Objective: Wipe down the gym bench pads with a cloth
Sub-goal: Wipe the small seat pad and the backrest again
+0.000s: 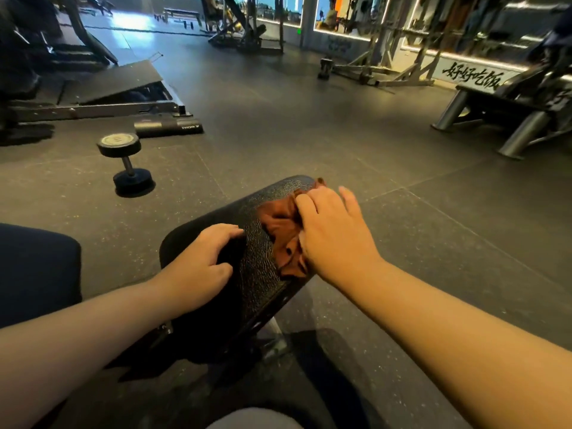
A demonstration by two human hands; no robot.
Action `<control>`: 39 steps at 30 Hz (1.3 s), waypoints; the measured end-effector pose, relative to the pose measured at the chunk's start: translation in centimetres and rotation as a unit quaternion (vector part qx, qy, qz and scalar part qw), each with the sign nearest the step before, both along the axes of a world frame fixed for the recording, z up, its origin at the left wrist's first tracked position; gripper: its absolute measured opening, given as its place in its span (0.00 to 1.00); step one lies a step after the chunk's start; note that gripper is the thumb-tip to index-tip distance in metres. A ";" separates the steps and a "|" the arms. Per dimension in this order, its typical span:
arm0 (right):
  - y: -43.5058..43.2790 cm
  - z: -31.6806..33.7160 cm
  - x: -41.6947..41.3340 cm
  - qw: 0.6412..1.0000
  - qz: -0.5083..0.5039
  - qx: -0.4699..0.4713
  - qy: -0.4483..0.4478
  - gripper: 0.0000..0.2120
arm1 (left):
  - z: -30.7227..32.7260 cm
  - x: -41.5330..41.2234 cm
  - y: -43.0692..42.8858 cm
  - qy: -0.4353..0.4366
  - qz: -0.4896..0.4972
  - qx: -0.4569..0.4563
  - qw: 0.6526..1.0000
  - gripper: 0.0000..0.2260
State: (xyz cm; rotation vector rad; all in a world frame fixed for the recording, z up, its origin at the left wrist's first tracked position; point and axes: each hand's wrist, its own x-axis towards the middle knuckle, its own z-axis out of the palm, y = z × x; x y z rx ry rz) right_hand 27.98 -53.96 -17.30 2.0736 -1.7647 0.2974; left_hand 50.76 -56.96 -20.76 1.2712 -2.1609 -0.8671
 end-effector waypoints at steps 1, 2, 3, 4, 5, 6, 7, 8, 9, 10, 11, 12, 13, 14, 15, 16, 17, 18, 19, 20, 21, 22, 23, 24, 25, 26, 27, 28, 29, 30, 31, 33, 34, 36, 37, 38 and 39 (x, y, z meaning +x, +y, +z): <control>0.1 -0.2 0.4 0.999 0.018 0.032 -0.003 0.20 | -0.2 0.2 0.0 -0.017 -0.006 0.005 1.000 0.31; 0.5 -0.5 1.4 0.997 0.039 0.063 -0.010 0.23 | -0.3 0.4 0.0 -0.025 -0.007 0.008 1.000 0.31; 1.0 -1.1 2.6 0.995 0.055 0.085 -0.014 0.25 | -0.4 0.6 0.0 -0.025 -0.007 0.010 1.000 0.31; 1.6 -1.7 3.6 0.992 0.073 0.100 -0.010 0.26 | -0.4 0.8 0.0 -0.017 -0.008 0.012 1.000 0.32; 2.0 -1.9 4.2 0.989 0.098 0.112 0.005 0.28 | -0.3 1.0 0.0 -0.011 -0.013 0.008 1.000 0.32; 1.9 -1.5 4.0 0.985 0.121 0.122 0.022 0.28 | -0.3 1.2 0.0 -0.012 -0.021 0.001 1.000 0.32; 1.3 -1.1 3.2 0.982 0.135 0.126 0.035 0.27 | -0.3 1.3 0.0 -0.022 -0.029 -0.006 0.999 0.32; 0.6 -0.6 2.0 0.983 0.128 0.130 0.034 0.26 | -0.5 1.5 0.1 -0.035 -0.034 -0.012 0.999 0.32; -0.2 -0.1 0.8 0.987 0.103 0.125 0.022 0.26 | -0.8 1.8 0.2 -0.044 -0.033 -0.015 0.998 0.32; -0.8 0.4 -0.3 0.992 0.065 0.111 0.002 0.25 | -1.1 2.0 0.3 -0.046 -0.026 -0.018 0.998 0.31; -1.2 0.4 -0.9 0.996 0.029 0.087 -0.010 0.23 | -1.4 2.1 0.4 -0.043 -0.012 -0.021 0.999 0.30; -1.3 0.2 -0.7 0.998 -0.004 0.065 -0.010 0.21 | -1.6 2.1 0.5 -0.038 0.004 -0.023 0.999 0.30; -1.1 -0.4 0.5 0.999 -0.022 0.043 -0.002 0.20 | -1.8 2.0 0.5 -0.035 0.018 -0.023 0.999 0.29; -0.7 -1.2 2.4 0.999 -0.020 0.040 0.008 0.20 | -1.9 1.9 0.5 -0.032 0.028 -0.027 0.999 0.28; 0.0 -2.0 4.5 0.998 0.014 0.057 0.006 0.20 | -2.0 1.7 0.6 -0.026 0.034 -0.033 0.999 0.27; 0.7 -3.0 6.4 0.995 0.068 0.077 -0.001 0.20 | -2.0 1.5 0.6 -0.015 0.038 -0.042 0.998 0.26; 1.4 -3.8 7.7 0.988 0.124 0.092 -0.016 0.21 | -2.0 1.3 0.6 -0.003 0.042 -0.047 0.998 0.25; 1.8 -4.0 8.1 0.979 0.165 0.113 -0.032 0.22 | -1.9 1.2 0.7 0.006 0.046 -0.048 0.998 0.24; 1.4 -3.5 7.5 0.973 0.193 0.124 -0.030 0.22 | -1.8 1.3 0.7 0.007 0.051 -0.047 0.998 0.24; 0.4 -2.8 6.4 0.972 0.197 0.127 -0.011 0.22 | -1.7 1.5 0.6 0.000 0.055 -0.044 0.998 0.25; -0.7 -1.8 5.0 0.973 0.181 0.140 0.004 0.21 | -1.5 1.7 0.5 -0.018 0.056 -0.036 0.998 0.25; -1.9 -0.6 3.6 0.979 0.143 0.144 0.011 0.21 | -1.4 1.9 0.4 -0.038 0.059 -0.026 0.997 0.26; -3.2 0.0 2.5 0.987 0.099 0.126 0.013 0.21 | -1.4 2.0 0.3 -0.051 0.066 -0.013 0.996 0.26; -4.2 0.4 1.8 0.993 0.048 0.109 0.016 0.21 | -1.5 2.1 0.3 -0.055 0.081 -0.002 0.995 0.26; -4.7 0.5 2.2 0.995 0.002 0.095 0.018 0.22 | -1.5 2.2 0.2 -0.056 0.102 0.011 0.993 0.25; -4.9 -0.1 3.6 0.995 -0.023 0.092 0.026 0.21 | -1.6 2.4 0.2 -0.055 0.125 0.024 0.990 0.25; -4.9 -1.2 5.5 0.995 -0.008 0.098 0.033 0.21 | -1.7 2.5 0.4 -0.050 0.145 0.037 0.988 0.25; -4.8 -2.4 7.6 0.992 0.040 0.114 0.040 0.20 | -1.9 2.6 0.4 -0.043 0.156 0.042 0.986 0.24; -4.6 -3.5 9.4 0.985 0.105 0.128 0.047 0.20 | -2.3 2.8 0.5 -0.033 0.156 0.040 0.986 0.25; -4.4 -3.9 10.5 0.975 0.162 0.146 0.044 0.20 | -2.7 2.8 0.5 -0.027 0.152 0.034 0.987 0.26; -4.9 -3.5 10.5 0.967 0.195 0.161 0.037 0.20 | -2.9 2.8 0.5 -0.027 0.151 0.031 0.988 0.26; -6.9 -1.5 8.8 0.965 0.189 0.179 0.029 0.20 | -2.7 2.6 1.0 -0.037 0.157 0.046 0.986 0.25; -8.0 -0.7 7.6 0.973 0.150 0.173 0.025 0.20 | -2.6 2.6 1.4 -0.044 0.157 0.057 0.985 0.26; -9.3 -0.1 6.2 0.988 0.048 0.144 0.022 0.21 | -3.0 2.4 2.0 -0.043 0.156 0.074 0.984 0.26; -9.5 -0.3 6.9 0.990 0.018 0.133 0.032 0.21 | -3.0 2.3 2.5 -0.042 0.153 0.080 0.984 0.27; -9.3 -1.0 8.4 0.989 0.015 0.138 0.042 0.22 | -3.0 2.2 3.1 -0.042 0.152 0.089 0.983 0.28; -8.9 -2.2 10.4 0.986 0.039 0.154 0.044 0.23 | -2.9 2.1 3.7 -0.040 0.157 0.099 0.982 0.29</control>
